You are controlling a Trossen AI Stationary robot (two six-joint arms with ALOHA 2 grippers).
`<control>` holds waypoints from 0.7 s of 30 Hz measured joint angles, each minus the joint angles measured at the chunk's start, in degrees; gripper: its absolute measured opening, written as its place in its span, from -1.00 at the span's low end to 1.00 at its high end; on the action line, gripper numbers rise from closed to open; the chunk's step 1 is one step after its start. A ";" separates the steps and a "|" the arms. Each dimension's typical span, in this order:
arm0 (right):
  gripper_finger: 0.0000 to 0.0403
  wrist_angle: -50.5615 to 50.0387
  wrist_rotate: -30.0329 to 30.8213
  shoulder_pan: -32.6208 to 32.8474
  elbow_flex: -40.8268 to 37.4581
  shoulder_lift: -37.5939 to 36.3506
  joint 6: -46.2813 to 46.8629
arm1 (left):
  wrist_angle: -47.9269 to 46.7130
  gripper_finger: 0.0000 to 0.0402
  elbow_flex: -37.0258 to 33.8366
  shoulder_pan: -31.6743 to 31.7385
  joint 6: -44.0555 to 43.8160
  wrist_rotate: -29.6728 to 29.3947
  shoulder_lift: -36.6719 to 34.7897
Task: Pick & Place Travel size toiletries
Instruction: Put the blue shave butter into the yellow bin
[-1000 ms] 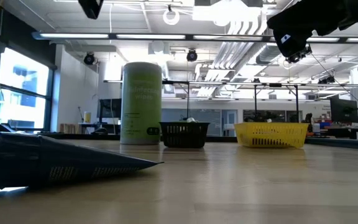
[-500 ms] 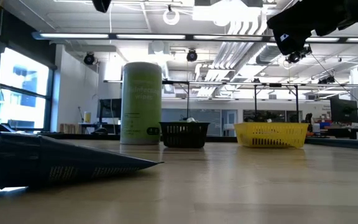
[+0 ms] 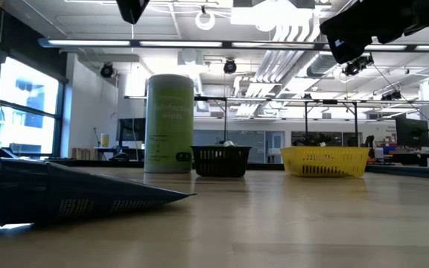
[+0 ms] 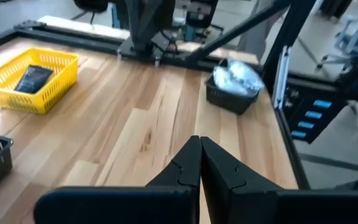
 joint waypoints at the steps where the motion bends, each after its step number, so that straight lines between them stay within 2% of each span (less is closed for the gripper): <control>1: -0.97 0.00 0.00 0.01 0.00 0.00 0.01 | -1.10 -1.00 0.63 0.00 -0.24 -0.07 0.53; 8: -0.97 -0.02 0.00 0.01 0.00 0.00 0.01 | -12.96 -1.00 6.62 0.00 -6.39 0.51 4.06; 21: -0.97 -0.15 0.00 -0.02 0.00 0.00 0.02 | -32.14 -1.00 17.42 -0.02 -18.70 10.66 11.10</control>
